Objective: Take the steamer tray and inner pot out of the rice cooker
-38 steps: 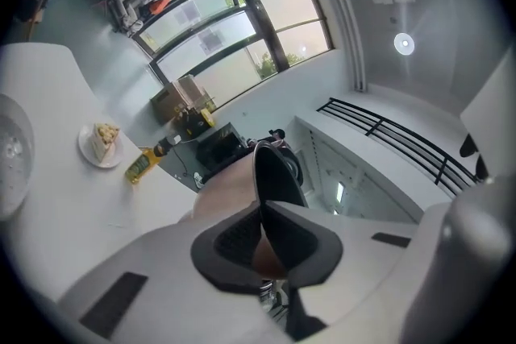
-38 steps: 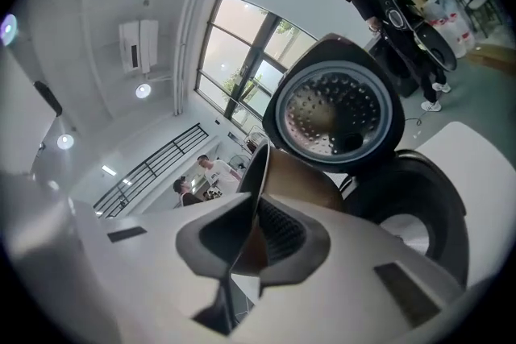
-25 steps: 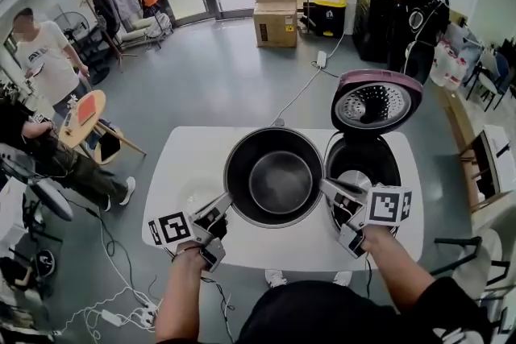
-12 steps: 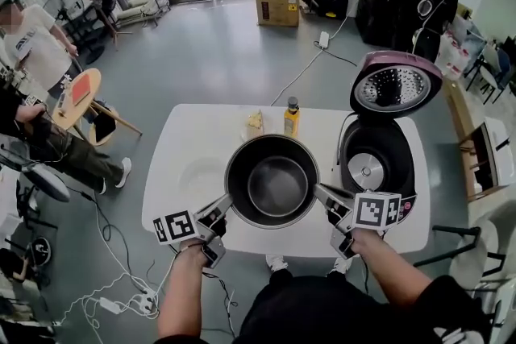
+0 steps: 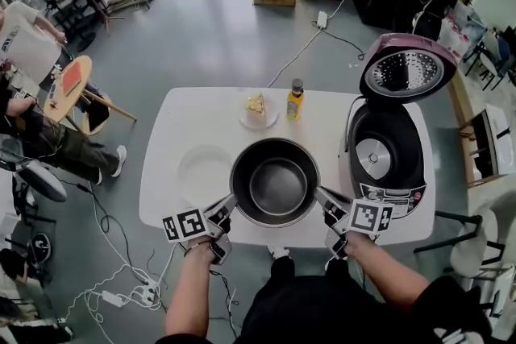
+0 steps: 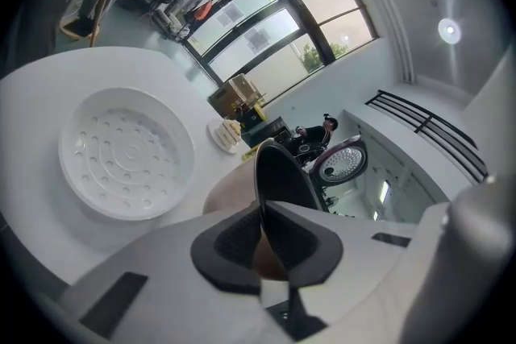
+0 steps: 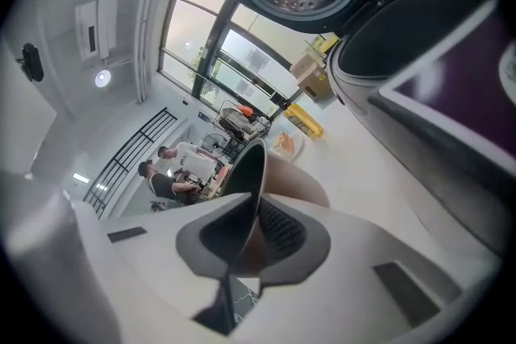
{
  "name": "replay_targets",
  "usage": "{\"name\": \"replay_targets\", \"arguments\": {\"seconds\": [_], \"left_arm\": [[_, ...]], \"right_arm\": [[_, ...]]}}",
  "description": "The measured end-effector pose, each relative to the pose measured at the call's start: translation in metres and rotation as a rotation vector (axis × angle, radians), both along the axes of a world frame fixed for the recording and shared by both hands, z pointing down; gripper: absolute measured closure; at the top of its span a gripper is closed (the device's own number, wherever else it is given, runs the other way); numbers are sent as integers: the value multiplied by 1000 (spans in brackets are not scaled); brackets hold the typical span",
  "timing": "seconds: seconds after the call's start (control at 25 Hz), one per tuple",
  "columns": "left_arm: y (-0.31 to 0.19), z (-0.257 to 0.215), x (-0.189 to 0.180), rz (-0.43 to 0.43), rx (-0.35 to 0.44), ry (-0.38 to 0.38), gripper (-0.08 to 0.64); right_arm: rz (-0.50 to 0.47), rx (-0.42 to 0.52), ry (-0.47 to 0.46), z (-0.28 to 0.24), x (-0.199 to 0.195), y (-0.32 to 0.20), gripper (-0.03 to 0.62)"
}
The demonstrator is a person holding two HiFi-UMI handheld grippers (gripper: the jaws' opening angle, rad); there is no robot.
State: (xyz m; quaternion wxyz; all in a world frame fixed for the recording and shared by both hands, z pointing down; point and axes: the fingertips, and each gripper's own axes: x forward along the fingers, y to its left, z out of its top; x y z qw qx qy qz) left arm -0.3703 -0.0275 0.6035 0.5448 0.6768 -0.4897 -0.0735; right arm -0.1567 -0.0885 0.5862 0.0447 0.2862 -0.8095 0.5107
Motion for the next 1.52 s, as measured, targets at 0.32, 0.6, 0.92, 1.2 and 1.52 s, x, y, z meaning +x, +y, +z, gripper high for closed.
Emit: {"name": "replay_targets", "arguments": {"seconds": [0.32, 0.6, 0.92, 1.2, 1.52], "left_arm": [[-3, 25, 1, 13, -39, -1, 541], [-5, 33, 0, 6, -32, 19, 540], [-9, 29, -3, -13, 2, -45, 434], [-16, -28, -23, -41, 113, -331, 256], [-33, -143, 0, -83, 426, -774, 263]], "right_arm": [[28, -33, 42, 32, 1, -1, 566], [49, -53, 64, 52, 2, -1, 563], [49, 133, 229, 44, 4, -4, 463], [57, 553, 362, -43, 11, -22, 430], [32, 952, 326, -159, -1, -31, 430]]}}
